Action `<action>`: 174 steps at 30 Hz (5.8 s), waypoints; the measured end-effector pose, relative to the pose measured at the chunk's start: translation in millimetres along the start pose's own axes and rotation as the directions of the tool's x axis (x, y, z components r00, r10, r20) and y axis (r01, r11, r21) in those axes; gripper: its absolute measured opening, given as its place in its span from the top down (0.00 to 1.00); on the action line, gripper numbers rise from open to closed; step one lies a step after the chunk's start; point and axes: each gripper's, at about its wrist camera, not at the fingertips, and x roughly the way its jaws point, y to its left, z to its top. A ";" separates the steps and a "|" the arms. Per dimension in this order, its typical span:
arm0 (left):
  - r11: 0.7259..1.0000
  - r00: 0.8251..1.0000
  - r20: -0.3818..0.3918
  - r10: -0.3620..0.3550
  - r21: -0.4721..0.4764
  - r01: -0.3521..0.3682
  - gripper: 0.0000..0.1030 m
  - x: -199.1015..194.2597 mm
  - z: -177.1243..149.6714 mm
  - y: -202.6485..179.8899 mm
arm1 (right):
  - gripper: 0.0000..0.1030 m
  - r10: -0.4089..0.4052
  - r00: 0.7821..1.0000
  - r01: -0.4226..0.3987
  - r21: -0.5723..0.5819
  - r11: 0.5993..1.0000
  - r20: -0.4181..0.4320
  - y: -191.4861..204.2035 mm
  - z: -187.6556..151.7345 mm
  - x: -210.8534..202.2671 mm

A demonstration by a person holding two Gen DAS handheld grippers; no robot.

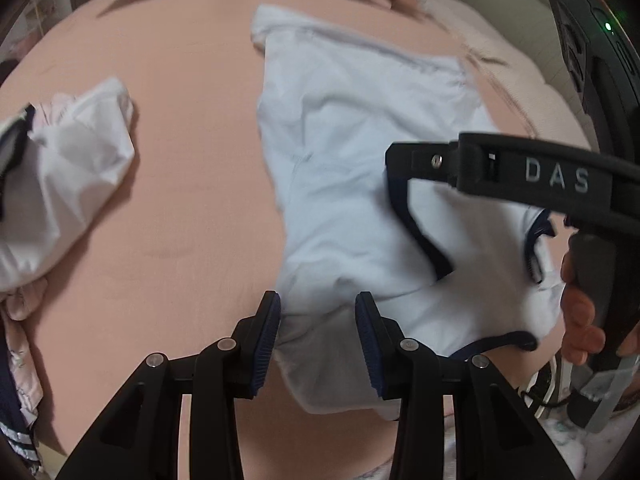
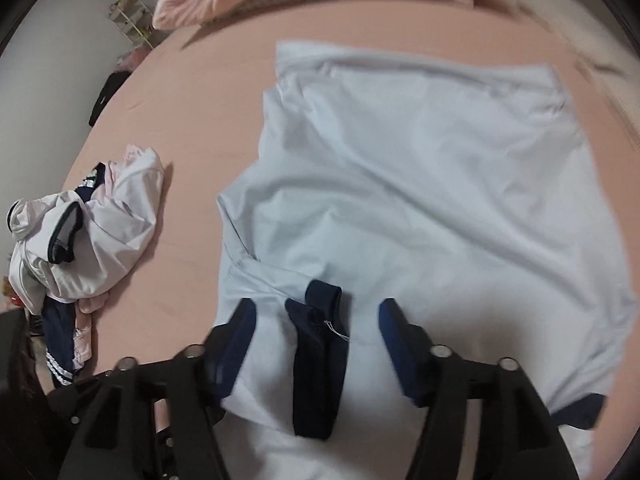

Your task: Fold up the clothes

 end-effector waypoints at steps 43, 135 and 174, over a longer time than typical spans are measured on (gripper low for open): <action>0.961 0.985 0.092 0.143 0.224 -0.161 0.15 -36.8 -72.9 -16.8 | 0.31 -0.260 0.963 0.261 -0.003 0.965 0.078 -100.9 -184.0 -126.2; 0.662 0.947 0.280 0.159 0.681 -0.313 0.61 46.1 -72.6 -66.7 | 0.48 -0.474 0.766 0.641 -0.573 0.511 0.434 -67.5 -192.1 -25.9; 0.664 0.885 0.350 0.309 0.586 -0.464 0.77 46.0 -65.7 -86.9 | 0.89 -0.437 0.853 0.520 -0.399 0.755 0.285 -72.2 -165.7 -50.4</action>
